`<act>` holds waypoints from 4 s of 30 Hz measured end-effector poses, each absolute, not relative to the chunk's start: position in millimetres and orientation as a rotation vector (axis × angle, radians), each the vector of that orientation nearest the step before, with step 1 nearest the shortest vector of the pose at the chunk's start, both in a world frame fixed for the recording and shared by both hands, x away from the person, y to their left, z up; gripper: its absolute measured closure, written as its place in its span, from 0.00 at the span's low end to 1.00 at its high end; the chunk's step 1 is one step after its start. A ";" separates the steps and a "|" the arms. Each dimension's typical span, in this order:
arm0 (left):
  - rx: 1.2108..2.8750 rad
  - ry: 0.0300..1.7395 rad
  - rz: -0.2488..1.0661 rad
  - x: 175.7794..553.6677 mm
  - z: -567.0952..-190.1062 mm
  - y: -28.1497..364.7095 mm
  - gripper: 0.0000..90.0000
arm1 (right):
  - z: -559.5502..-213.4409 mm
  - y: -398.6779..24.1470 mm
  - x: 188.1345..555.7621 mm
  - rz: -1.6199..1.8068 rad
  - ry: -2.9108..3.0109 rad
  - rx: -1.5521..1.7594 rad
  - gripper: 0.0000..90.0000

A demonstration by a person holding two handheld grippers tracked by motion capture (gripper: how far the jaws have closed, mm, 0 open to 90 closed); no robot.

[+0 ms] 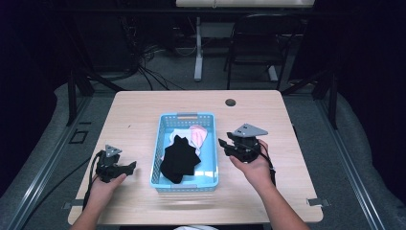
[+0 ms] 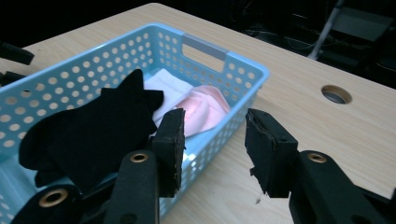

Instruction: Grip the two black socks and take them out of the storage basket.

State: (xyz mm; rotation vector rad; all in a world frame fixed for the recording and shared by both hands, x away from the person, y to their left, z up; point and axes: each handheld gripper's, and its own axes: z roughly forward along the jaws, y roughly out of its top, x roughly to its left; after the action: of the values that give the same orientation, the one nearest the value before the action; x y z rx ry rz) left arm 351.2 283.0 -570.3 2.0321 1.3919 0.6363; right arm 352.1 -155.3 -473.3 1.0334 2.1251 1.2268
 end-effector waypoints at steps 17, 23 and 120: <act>2.028 1.389 0.637 351.6 -569.8 283.8 0.23 | -465.5 -111.0 376.0 1.237 2.261 1.005 0.67; 2.027 1.387 0.637 351.6 -569.7 283.8 0.23 | -463.8 -95.8 386.6 1.251 2.292 0.999 0.67; 2.023 1.380 0.640 351.6 -568.0 284.4 0.23 | -471.6 -11.9 404.1 1.183 2.481 0.865 0.97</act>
State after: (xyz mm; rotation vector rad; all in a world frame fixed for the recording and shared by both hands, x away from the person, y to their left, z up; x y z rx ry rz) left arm 351.6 284.4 -568.0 2.0227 1.3795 0.6395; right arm 404.1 -11.9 -471.6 0.8651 2.4812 1.1828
